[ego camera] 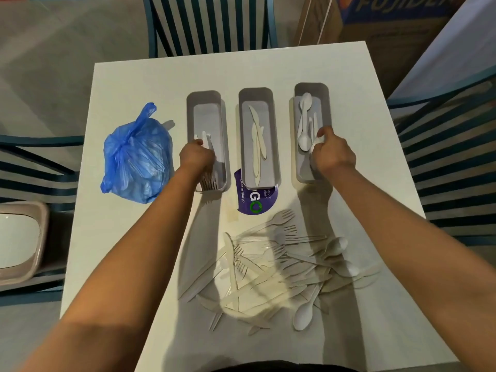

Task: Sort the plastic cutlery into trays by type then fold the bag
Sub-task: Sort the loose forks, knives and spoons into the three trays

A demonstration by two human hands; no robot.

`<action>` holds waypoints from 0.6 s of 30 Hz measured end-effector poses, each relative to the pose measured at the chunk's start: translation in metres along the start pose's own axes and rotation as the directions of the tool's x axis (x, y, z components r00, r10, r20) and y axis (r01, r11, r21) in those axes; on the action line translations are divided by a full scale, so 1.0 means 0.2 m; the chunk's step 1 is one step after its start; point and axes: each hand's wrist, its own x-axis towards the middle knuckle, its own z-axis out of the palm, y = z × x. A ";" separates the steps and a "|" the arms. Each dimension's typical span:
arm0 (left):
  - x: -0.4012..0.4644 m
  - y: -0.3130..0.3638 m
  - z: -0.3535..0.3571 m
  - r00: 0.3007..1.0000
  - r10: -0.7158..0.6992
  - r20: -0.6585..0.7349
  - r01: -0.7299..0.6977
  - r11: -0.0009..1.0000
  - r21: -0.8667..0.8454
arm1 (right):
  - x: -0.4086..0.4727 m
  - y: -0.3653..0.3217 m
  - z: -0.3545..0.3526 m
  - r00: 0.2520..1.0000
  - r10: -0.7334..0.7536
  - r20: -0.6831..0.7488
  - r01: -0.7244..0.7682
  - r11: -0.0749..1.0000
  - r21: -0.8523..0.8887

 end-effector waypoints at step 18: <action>-0.20 0.01 0.03 0.883 0.453 -0.121 -0.460 0.887 -0.038 | -0.10 0.05 0.04 0.938 -0.251 -0.239 0.239 0.968 -0.078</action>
